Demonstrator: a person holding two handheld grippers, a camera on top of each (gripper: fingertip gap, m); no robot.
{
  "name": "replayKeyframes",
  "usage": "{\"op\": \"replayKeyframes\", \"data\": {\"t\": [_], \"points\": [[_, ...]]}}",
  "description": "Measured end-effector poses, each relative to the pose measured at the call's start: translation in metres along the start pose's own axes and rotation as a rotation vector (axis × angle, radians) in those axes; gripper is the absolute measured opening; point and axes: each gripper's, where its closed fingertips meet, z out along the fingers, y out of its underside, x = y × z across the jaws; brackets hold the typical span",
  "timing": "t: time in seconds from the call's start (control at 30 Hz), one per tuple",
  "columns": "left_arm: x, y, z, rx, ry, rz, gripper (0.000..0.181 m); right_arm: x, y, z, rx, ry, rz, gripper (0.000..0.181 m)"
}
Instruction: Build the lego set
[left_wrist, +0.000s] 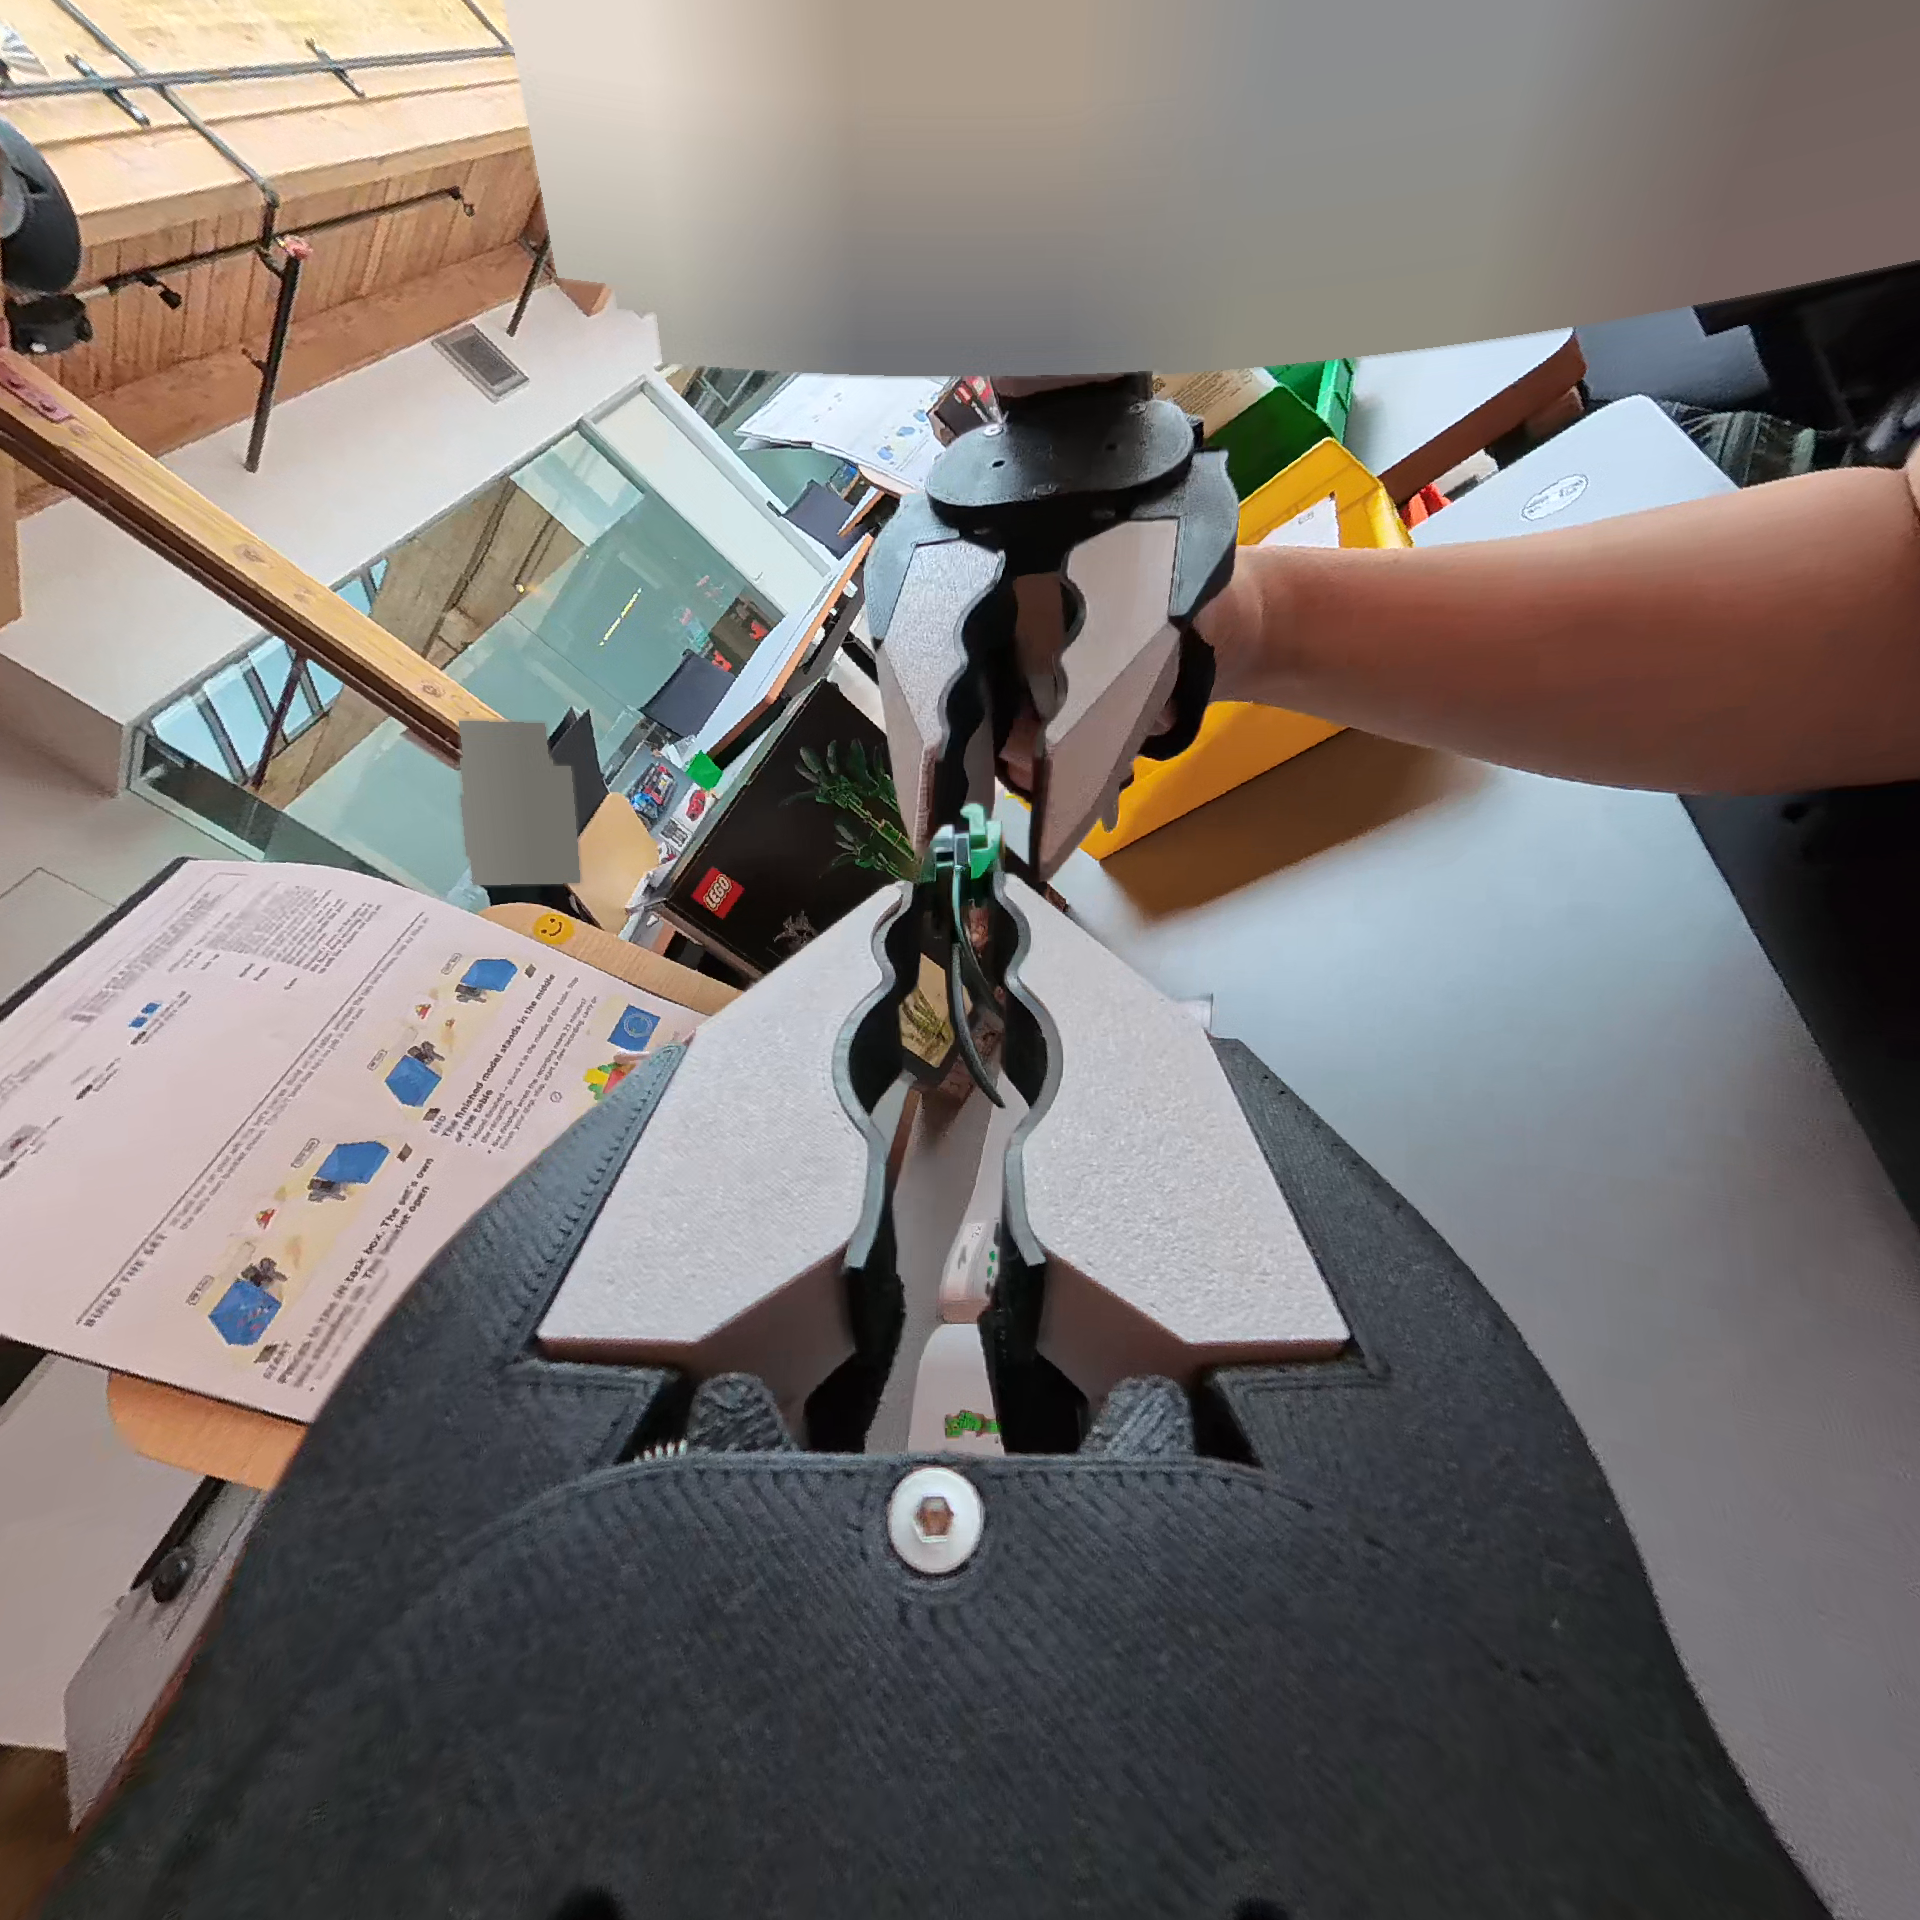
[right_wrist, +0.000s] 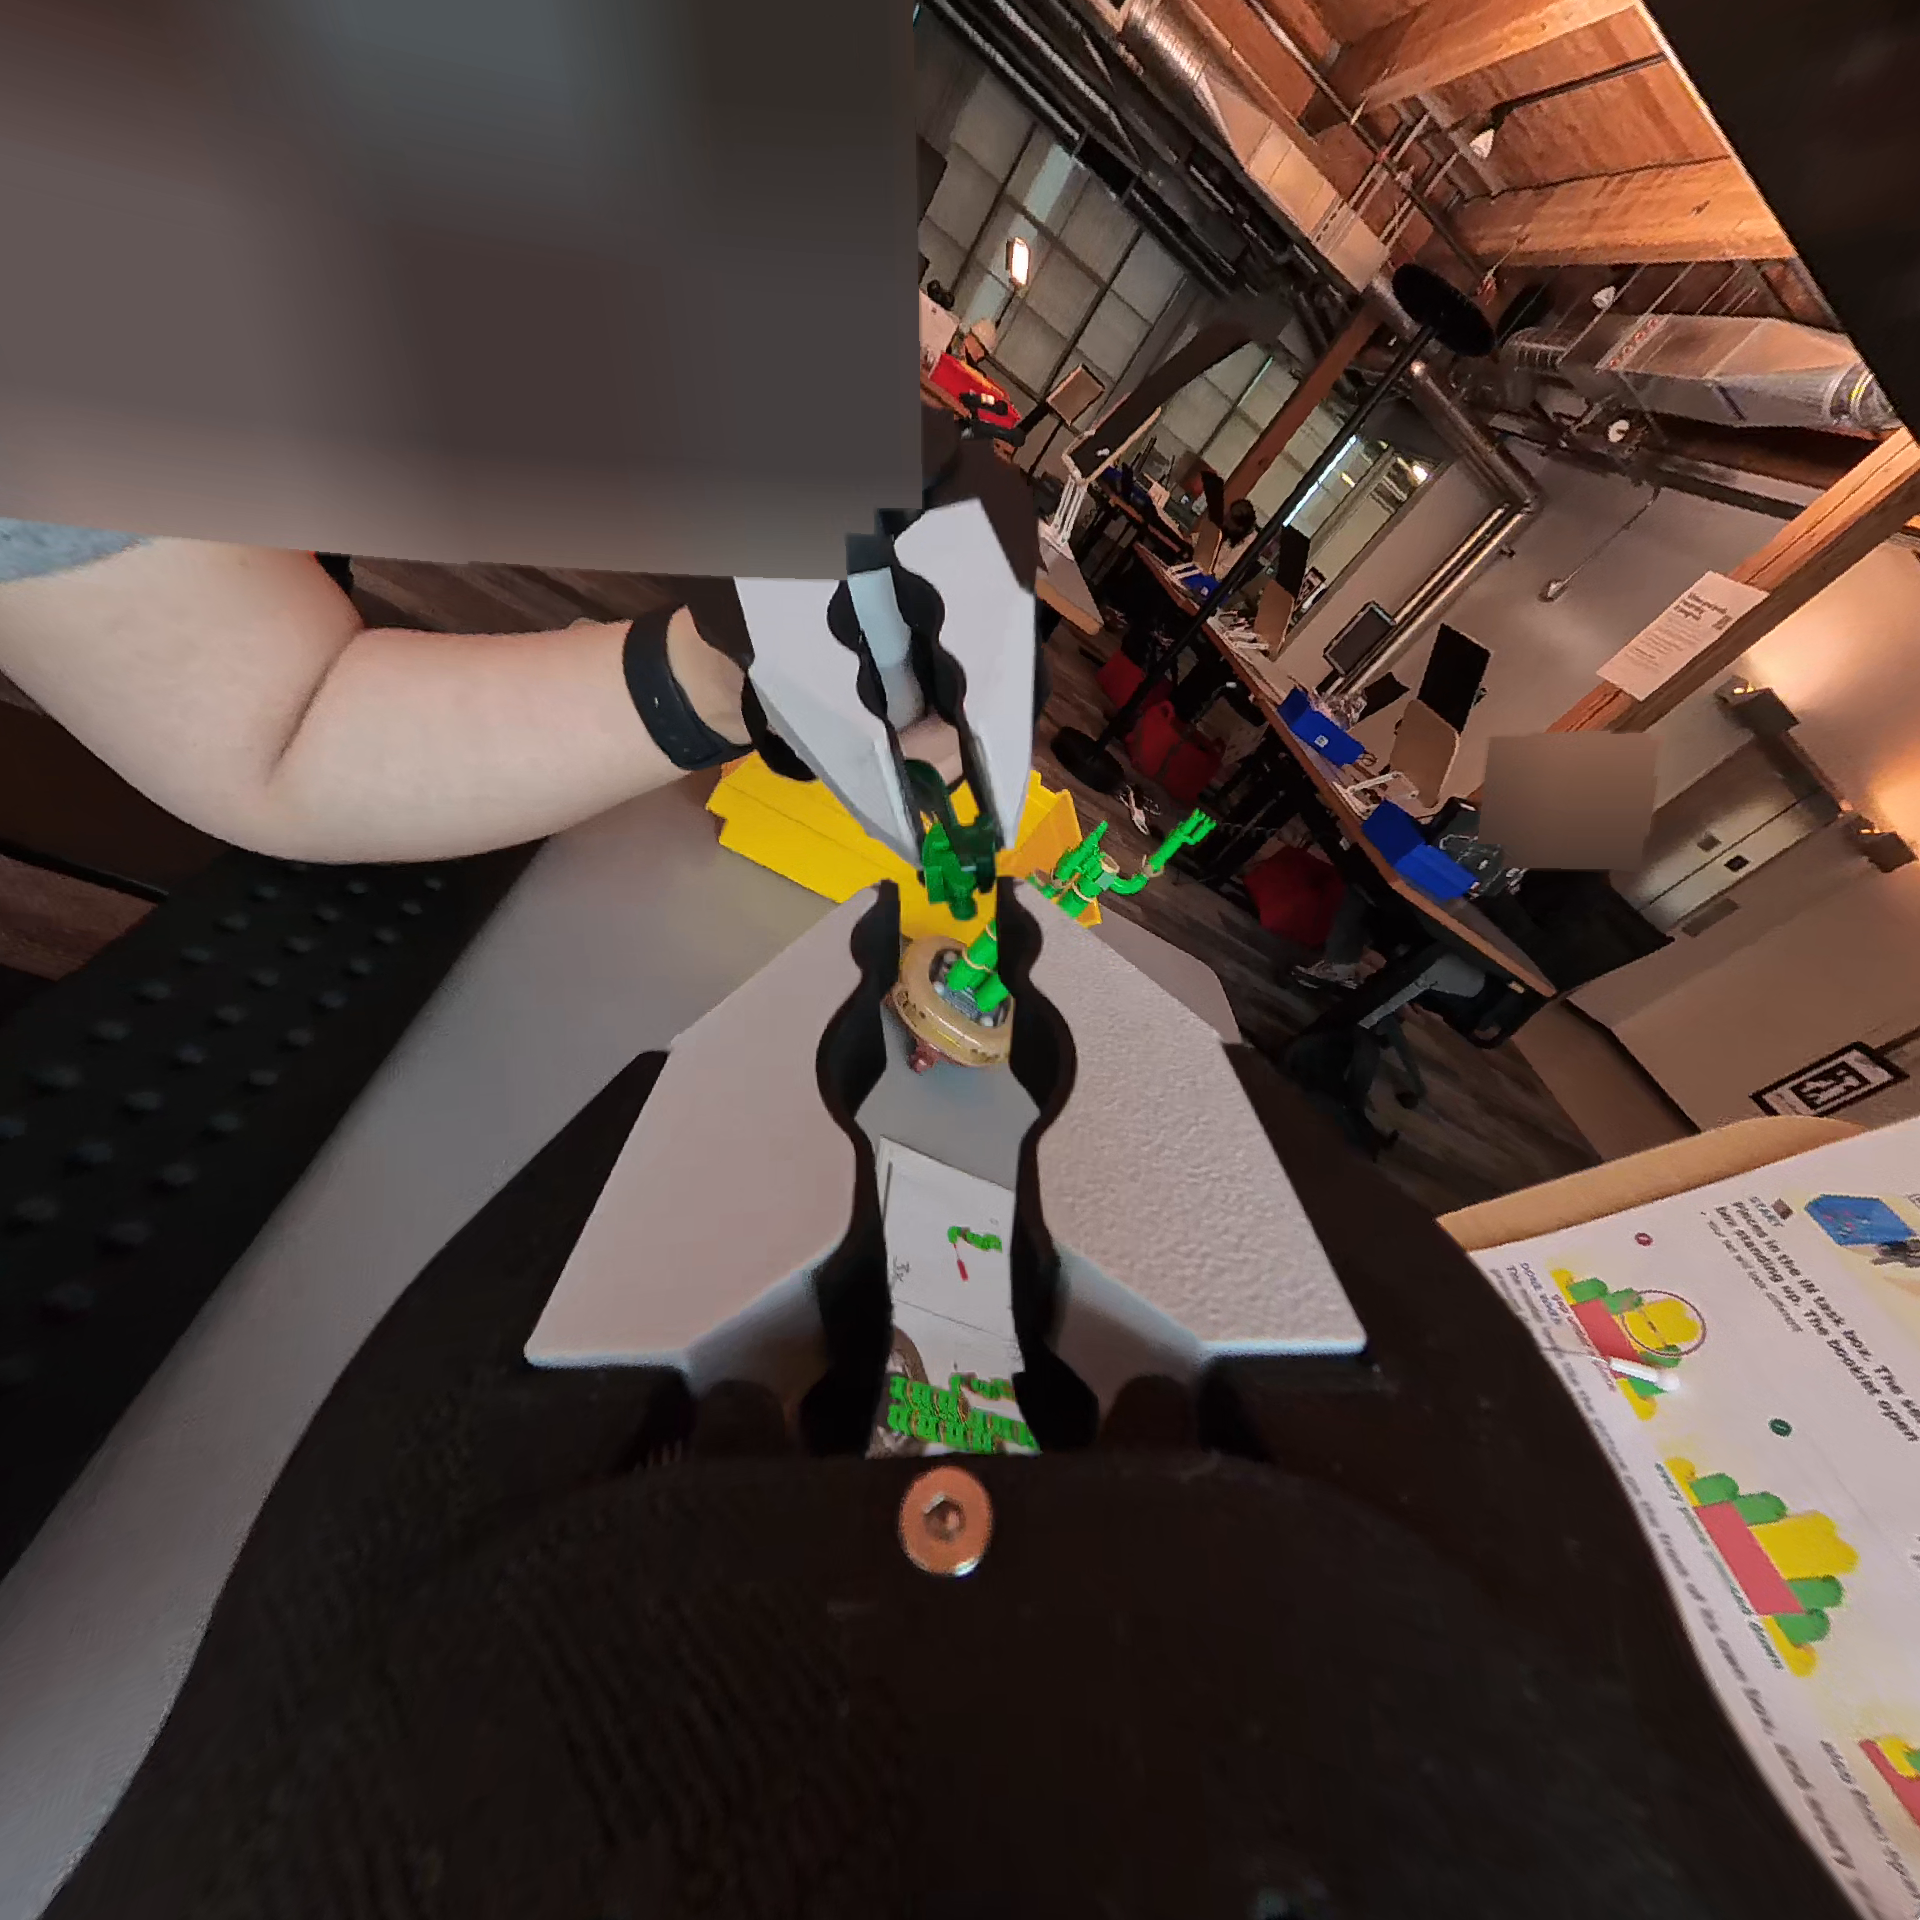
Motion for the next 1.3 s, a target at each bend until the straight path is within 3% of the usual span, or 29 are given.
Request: {"op": "replayKeyframes", "data": {"t": [0.1, 0.23, 0.33, 0.5, 0.67, 1.17, 1.3], "points": [[0.002, 0.0, -0.004, -0.005, 0.007, 0.03, 0.009, -0.001, -0.002, 0.001, -0.022, 0.027, -0.08, 0.008], [0.006, -0.005, -0.012, -0.003, 0.025, 0.07, 0.009, -0.006, -0.013, 0.002, -0.017, 0.039, -0.129, 0.022], [0.006, -0.002, -0.012, -0.037, 0.017, 0.089, 0.008, -0.012, -0.018, 0.003, -0.028, 0.022, -0.153, 0.015], [0.009, 0.005, -0.008, -0.082, 0.02, 0.115, 0.008, -0.014, -0.019, 0.005, -0.065, 0.037, -0.185, 0.023], [0.015, 0.005, -0.006, -0.09, 0.052, 0.11, 0.009, -0.013, -0.005, 0.008, -0.164, 0.05, -0.234, 0.012], [0.011, 0.004, -0.012, -0.104, 0.04, 0.1, 0.009, -0.011, -0.007, 0.013, -0.069, 0.034, -0.188, 0.012], [0.01, 0.014, -0.012, -0.171, 0.029, 0.128, 0.009, -0.01, 0.004, 0.013, -0.105, 0.031, -0.181, 0.013]]}}
